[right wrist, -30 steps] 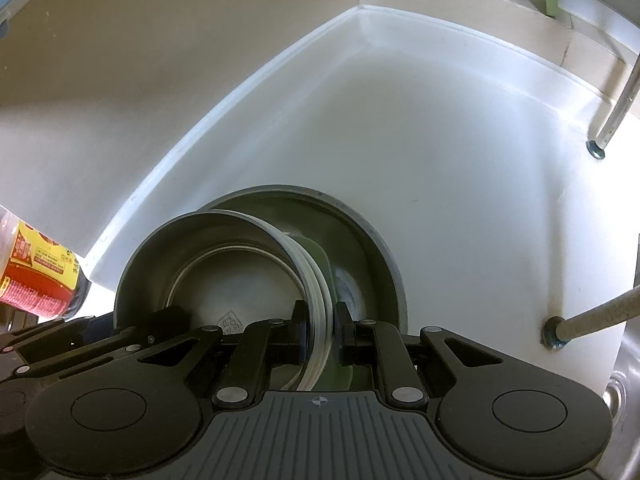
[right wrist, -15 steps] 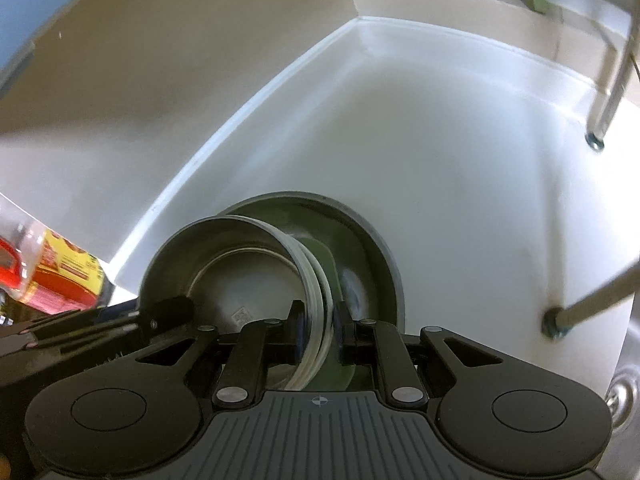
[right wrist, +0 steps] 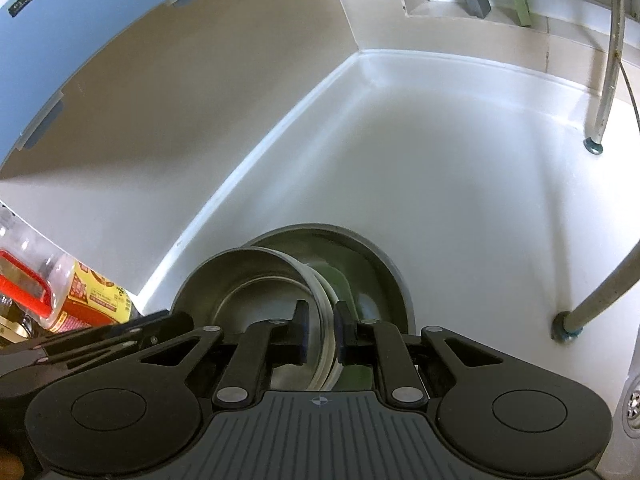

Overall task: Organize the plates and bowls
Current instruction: 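Open both grippers and withdraw from the stack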

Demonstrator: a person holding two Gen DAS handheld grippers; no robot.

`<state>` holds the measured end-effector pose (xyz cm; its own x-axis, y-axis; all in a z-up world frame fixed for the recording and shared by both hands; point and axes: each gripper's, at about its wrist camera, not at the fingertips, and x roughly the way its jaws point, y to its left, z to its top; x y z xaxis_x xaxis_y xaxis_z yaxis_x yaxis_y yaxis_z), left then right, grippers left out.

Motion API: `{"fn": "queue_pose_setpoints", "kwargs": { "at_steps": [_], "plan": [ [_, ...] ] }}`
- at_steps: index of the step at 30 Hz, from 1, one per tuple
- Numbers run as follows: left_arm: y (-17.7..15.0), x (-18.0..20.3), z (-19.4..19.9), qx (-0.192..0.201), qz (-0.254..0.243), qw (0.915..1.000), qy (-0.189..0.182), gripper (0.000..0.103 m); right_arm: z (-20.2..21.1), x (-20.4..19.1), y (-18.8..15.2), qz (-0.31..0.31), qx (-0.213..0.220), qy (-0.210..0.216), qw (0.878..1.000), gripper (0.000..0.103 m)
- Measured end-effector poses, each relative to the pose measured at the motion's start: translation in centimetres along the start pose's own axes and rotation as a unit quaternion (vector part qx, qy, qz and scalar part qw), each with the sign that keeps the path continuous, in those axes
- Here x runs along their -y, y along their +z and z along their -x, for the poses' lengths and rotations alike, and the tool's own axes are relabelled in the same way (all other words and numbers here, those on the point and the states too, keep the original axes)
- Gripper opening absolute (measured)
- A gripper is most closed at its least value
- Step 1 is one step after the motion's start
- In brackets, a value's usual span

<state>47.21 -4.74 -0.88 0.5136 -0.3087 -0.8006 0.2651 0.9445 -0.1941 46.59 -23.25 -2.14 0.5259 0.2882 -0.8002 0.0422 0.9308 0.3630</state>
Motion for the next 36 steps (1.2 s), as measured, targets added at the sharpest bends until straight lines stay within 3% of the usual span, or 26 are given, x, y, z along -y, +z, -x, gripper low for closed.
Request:
{"fn": "queue_pose_setpoints", "kwargs": {
  "at_steps": [6,14,24,28,31,33,36],
  "plan": [
    [0.3,-0.1,-0.2,-0.006,0.005,1.0,-0.005,0.009,0.2,-0.2,0.9,0.005,-0.013,-0.005,1.0,0.006],
    [0.8,-0.5,-0.4,-0.02,0.01,0.9997,-0.013,0.009,-0.5,-0.8,2.2,0.02,-0.045,-0.016,0.999,0.006],
    [0.0,-0.1,-0.3,-0.011,-0.014,0.9998,0.013,0.021,-0.3,0.5,0.0,0.0,-0.034,0.005,0.999,0.016],
    [-0.2,0.1,-0.7,-0.017,-0.019,0.9996,0.011,0.02,-0.5,0.8,-0.7,-0.008,-0.03,0.01,0.999,0.018],
    [-0.3,0.3,-0.9,-0.024,-0.023,0.9995,0.001,0.013,-0.5,0.6,-0.9,-0.003,-0.026,0.009,1.0,0.018],
    [-0.3,0.5,-0.9,-0.022,-0.029,0.9993,0.002,0.013,-0.4,0.8,-0.7,-0.003,-0.023,0.014,1.0,0.011],
    [-0.2,0.5,-0.9,-0.025,-0.03,0.9992,0.001,0.013,-0.5,0.7,-0.1,-0.009,-0.039,0.012,0.999,0.01]
  ]
}}
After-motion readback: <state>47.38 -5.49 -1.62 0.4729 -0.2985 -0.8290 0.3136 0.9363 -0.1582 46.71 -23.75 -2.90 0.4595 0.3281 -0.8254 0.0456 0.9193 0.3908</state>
